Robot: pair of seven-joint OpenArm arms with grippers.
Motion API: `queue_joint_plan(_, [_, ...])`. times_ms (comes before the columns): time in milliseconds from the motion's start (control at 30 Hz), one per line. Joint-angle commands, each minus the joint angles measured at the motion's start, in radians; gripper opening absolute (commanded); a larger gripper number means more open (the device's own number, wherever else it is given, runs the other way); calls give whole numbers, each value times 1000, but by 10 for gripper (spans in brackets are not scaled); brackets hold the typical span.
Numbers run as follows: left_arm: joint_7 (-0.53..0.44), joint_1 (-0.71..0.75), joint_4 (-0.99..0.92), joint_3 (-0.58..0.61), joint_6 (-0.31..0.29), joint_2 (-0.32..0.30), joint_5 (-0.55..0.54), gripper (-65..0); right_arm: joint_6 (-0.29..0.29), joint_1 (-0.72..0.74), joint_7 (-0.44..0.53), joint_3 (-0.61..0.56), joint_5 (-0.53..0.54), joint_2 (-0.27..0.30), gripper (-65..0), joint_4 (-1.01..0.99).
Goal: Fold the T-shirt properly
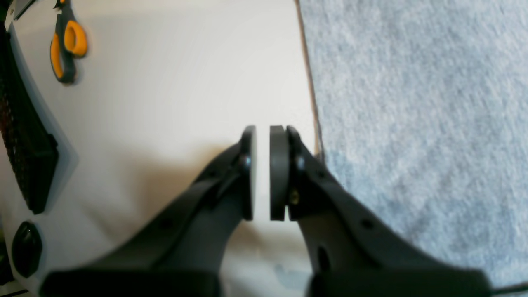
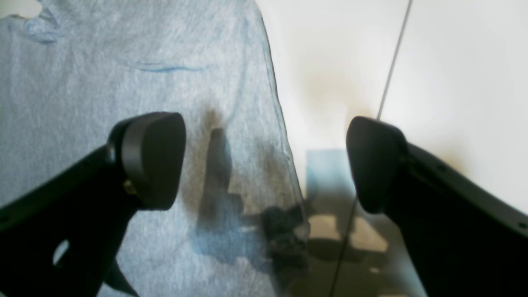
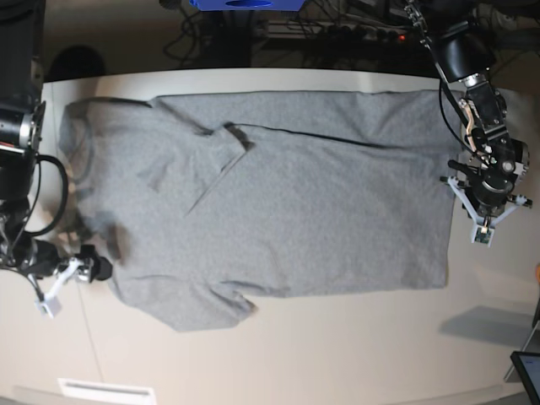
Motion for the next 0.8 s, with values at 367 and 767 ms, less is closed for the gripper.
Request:
queue_joint_plan(367, [-20, -13, 21, -4, 10, -17, 0, -591, 9, 37, 42, 4, 14, -22, -55, -105])
queue_joint_plan(767, [-20, -13, 21, -4, 10, -17, 0, -591, 9, 32, -1, 3, 11, -60, -58, -96])
